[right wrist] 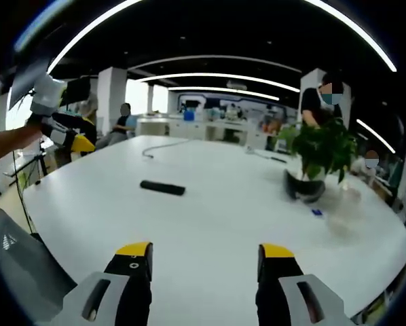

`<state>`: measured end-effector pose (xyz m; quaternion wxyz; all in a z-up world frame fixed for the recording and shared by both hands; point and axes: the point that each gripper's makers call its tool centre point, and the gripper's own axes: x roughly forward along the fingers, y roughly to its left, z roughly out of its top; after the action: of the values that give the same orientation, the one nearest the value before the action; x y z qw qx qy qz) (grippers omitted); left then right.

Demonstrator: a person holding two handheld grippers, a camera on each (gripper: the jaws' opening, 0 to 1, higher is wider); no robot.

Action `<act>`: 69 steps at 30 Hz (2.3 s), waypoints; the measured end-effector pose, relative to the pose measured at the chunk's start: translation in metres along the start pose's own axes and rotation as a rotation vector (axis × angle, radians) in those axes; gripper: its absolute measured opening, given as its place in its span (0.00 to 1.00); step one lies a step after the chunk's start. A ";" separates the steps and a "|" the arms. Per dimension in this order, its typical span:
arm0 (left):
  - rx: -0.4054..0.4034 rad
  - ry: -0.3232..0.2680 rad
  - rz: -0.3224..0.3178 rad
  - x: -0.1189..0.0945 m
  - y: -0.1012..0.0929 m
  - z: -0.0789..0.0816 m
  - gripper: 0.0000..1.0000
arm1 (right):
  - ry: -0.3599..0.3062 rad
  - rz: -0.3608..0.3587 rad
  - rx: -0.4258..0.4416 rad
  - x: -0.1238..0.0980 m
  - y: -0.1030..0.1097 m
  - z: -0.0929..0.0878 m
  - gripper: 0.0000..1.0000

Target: Press the specified remote control buttons in sequence, fully releasing each button before pressing the next.

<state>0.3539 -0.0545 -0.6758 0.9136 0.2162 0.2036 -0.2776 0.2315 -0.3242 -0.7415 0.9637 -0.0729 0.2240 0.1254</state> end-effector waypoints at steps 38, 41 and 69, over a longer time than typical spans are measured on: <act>0.146 0.265 -0.427 0.124 -0.006 -0.011 0.62 | 0.058 -0.028 0.035 0.001 -0.007 -0.010 0.50; 0.161 0.286 -0.457 0.131 -0.008 -0.014 0.57 | 0.062 -0.043 0.031 0.000 -0.009 -0.011 0.51; 0.336 0.552 -0.596 0.193 -0.001 -0.086 0.43 | 0.117 -0.066 0.012 0.003 -0.011 -0.021 0.48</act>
<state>0.4787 -0.0929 -0.8417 0.6571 0.3596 0.4456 -0.4902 0.2285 -0.3386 -0.7602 0.9530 -0.0818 0.2783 0.0877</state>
